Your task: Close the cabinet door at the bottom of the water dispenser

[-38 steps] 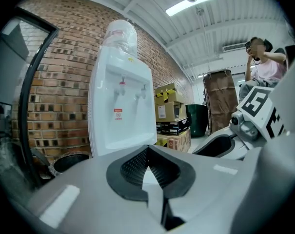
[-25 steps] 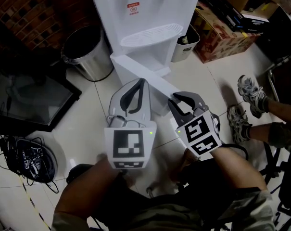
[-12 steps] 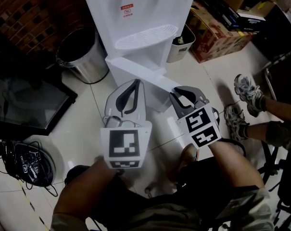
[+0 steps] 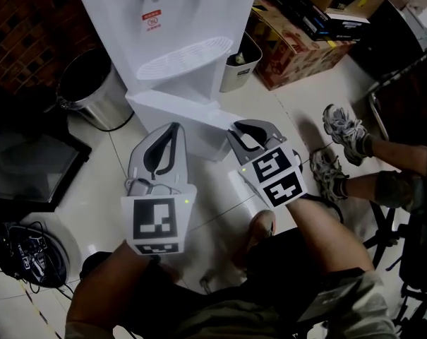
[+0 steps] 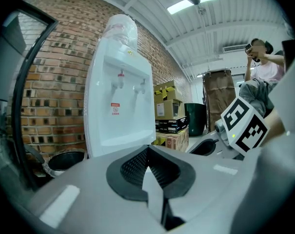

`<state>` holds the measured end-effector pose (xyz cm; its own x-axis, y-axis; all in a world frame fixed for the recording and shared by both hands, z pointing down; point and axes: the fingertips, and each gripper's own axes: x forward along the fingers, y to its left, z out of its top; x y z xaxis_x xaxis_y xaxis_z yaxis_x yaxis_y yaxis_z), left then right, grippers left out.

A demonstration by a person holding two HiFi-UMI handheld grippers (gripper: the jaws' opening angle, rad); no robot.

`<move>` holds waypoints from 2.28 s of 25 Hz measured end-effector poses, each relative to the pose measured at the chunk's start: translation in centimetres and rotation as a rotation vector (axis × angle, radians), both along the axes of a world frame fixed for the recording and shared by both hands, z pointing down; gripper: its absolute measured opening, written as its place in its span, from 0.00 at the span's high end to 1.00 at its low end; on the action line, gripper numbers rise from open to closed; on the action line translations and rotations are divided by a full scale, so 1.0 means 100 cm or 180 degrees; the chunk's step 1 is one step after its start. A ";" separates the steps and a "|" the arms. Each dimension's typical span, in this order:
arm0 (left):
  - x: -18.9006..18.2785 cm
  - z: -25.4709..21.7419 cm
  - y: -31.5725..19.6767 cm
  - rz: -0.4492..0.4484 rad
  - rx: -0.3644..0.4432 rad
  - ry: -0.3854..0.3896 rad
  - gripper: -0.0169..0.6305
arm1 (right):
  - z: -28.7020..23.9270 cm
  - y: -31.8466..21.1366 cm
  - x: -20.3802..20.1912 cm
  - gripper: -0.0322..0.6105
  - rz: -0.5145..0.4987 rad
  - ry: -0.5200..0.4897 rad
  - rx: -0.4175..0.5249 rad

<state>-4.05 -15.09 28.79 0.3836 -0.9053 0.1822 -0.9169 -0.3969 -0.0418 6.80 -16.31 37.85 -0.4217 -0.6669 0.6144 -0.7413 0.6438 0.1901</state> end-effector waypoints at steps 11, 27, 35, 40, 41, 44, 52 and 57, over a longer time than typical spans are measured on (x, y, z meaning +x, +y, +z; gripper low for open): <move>0.003 0.002 -0.002 -0.0005 -0.0004 0.0010 0.97 | 0.000 -0.022 0.016 0.84 0.0184 -0.0022 0.0058; 0.009 0.018 -0.021 0.0004 -0.0086 -0.0008 0.97 | -0.001 -0.050 0.031 0.84 0.0344 -0.0112 0.0173; 0.004 0.022 -0.030 -0.0020 -0.0108 -0.0006 0.97 | -0.002 -0.075 0.039 0.84 0.0501 -0.0151 0.0305; -0.007 0.026 -0.031 -0.0063 -0.0126 -0.0034 0.97 | 0.001 -0.096 0.043 0.86 0.0660 -0.0158 0.0370; -0.009 0.026 -0.032 -0.0076 -0.0128 -0.0040 0.97 | 0.001 -0.100 0.043 0.88 0.0686 -0.0168 0.0385; -0.015 0.030 -0.036 -0.0123 -0.0139 -0.0052 0.97 | 0.002 -0.111 0.042 0.92 0.0764 -0.0200 0.0428; -0.025 0.048 -0.067 -0.0249 -0.0206 -0.0103 0.97 | 0.002 -0.128 0.041 0.93 0.0806 -0.0272 0.0476; -0.024 0.056 -0.078 -0.0270 -0.0239 -0.0113 0.97 | 0.003 -0.138 0.040 0.93 0.0791 -0.0312 0.0490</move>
<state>-6.50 -22.91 34.40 0.2981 -0.9176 0.2629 -0.9458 -0.3211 -0.0480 10.75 -30.10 38.11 -0.2864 -0.8391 0.4624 -0.8920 0.4097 0.1911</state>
